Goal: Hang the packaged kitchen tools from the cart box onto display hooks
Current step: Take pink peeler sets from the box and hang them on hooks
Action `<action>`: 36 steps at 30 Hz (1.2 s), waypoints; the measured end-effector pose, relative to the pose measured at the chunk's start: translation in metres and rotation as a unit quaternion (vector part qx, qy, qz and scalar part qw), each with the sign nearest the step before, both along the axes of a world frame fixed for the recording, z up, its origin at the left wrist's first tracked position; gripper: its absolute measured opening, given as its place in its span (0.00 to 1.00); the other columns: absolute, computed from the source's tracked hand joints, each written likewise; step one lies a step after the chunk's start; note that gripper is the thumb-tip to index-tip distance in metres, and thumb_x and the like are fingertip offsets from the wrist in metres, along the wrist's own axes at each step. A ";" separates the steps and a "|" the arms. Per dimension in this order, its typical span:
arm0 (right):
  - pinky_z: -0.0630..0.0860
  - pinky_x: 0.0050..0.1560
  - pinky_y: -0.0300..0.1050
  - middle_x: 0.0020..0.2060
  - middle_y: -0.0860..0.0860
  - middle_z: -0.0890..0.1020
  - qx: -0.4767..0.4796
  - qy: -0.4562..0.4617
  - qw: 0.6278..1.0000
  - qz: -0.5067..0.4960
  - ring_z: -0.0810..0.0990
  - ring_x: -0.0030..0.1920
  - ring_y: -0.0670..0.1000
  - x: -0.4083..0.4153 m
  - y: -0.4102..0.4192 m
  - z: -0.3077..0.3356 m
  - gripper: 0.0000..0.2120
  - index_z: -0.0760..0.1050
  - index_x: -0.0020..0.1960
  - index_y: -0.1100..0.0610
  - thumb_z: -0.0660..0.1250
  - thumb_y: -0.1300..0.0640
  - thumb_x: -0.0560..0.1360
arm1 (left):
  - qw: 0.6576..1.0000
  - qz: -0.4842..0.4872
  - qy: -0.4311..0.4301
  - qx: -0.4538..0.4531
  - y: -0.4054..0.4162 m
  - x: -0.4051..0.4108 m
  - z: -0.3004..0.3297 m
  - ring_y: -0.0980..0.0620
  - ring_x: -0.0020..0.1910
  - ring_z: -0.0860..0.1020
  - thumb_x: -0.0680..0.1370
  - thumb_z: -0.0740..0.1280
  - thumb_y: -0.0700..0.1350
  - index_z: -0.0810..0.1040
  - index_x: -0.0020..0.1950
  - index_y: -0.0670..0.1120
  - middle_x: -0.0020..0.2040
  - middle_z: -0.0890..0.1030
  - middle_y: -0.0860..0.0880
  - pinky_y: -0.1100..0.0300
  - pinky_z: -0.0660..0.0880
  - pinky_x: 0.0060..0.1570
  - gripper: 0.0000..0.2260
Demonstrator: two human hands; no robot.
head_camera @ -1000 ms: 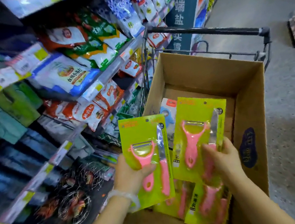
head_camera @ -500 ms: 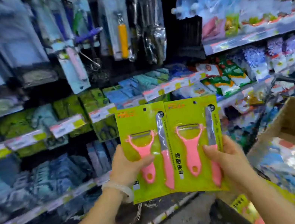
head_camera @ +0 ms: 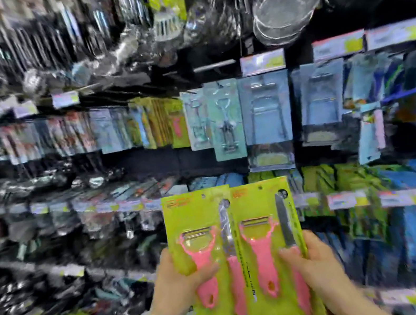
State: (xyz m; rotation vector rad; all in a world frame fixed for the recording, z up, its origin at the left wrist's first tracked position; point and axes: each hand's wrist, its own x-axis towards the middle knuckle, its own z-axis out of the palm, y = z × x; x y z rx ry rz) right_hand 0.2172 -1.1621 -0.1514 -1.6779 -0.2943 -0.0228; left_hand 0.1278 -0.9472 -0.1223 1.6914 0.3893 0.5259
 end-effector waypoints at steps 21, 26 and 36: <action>0.76 0.51 0.49 0.53 0.61 0.79 -0.019 -0.107 0.992 0.062 0.79 0.52 0.56 0.175 0.299 0.147 0.12 0.74 0.54 0.61 0.66 0.54 0.75 | 0.980 0.115 -0.133 -0.089 0.237 0.105 0.091 0.61 0.25 0.76 0.63 0.75 0.29 0.70 0.62 0.44 0.40 0.74 0.54 0.70 0.69 0.23 0.30; 0.72 0.63 0.57 0.65 0.60 0.73 0.041 -0.094 0.994 0.049 0.75 0.59 0.55 0.202 0.342 0.186 0.31 0.66 0.66 0.64 0.69 0.46 0.71 | 0.979 0.101 -0.157 -0.083 0.283 0.146 0.084 0.60 0.37 0.71 0.59 0.79 0.33 0.68 0.54 0.47 0.43 0.76 0.53 0.68 0.65 0.33 0.29; 0.77 0.48 0.44 0.49 0.51 0.79 0.088 -0.098 0.991 -0.019 0.79 0.47 0.47 0.230 0.380 0.192 0.07 0.73 0.53 0.53 0.65 0.55 0.76 | 0.987 -0.008 -0.162 -0.022 0.356 0.223 0.085 0.55 0.45 0.78 0.47 0.84 0.41 0.72 0.50 0.53 0.44 0.76 0.60 0.70 0.66 0.36 0.37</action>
